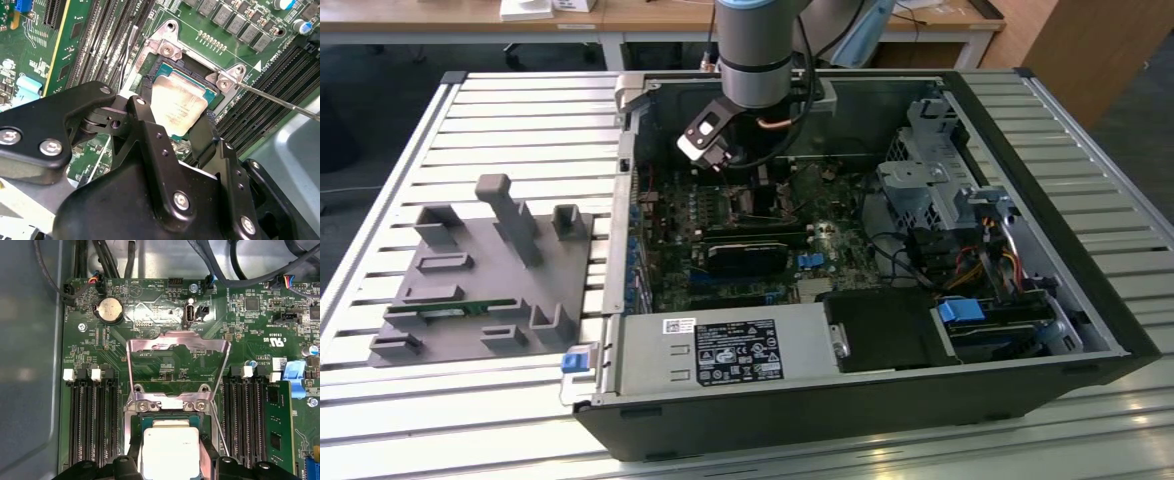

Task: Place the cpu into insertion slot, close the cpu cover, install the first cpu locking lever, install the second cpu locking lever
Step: 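Place the cpu into insertion slot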

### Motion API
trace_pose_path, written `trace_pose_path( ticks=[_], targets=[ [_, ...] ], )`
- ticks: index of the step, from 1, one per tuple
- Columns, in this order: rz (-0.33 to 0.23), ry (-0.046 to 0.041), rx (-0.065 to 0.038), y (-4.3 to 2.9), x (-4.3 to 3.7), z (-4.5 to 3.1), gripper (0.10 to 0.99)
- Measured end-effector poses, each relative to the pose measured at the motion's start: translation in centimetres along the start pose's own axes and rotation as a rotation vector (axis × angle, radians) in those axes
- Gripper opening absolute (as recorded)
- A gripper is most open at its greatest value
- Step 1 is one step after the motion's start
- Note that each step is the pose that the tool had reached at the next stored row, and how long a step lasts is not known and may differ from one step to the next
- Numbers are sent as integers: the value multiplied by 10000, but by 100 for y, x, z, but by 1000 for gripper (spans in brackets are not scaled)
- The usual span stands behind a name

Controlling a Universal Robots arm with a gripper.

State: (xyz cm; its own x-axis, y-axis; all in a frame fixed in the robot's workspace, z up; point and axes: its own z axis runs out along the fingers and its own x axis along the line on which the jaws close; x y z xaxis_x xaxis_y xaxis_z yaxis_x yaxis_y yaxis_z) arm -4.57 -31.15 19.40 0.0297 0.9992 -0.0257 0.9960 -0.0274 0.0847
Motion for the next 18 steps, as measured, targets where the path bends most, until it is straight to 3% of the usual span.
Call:
trace_pose_path(
  ticks=[15, 18],
  targets=[
    [0, 2, -2, -1, -11, 17, 537],
    [0, 1, -1, -1, -11, 18, 608]
  ],
)
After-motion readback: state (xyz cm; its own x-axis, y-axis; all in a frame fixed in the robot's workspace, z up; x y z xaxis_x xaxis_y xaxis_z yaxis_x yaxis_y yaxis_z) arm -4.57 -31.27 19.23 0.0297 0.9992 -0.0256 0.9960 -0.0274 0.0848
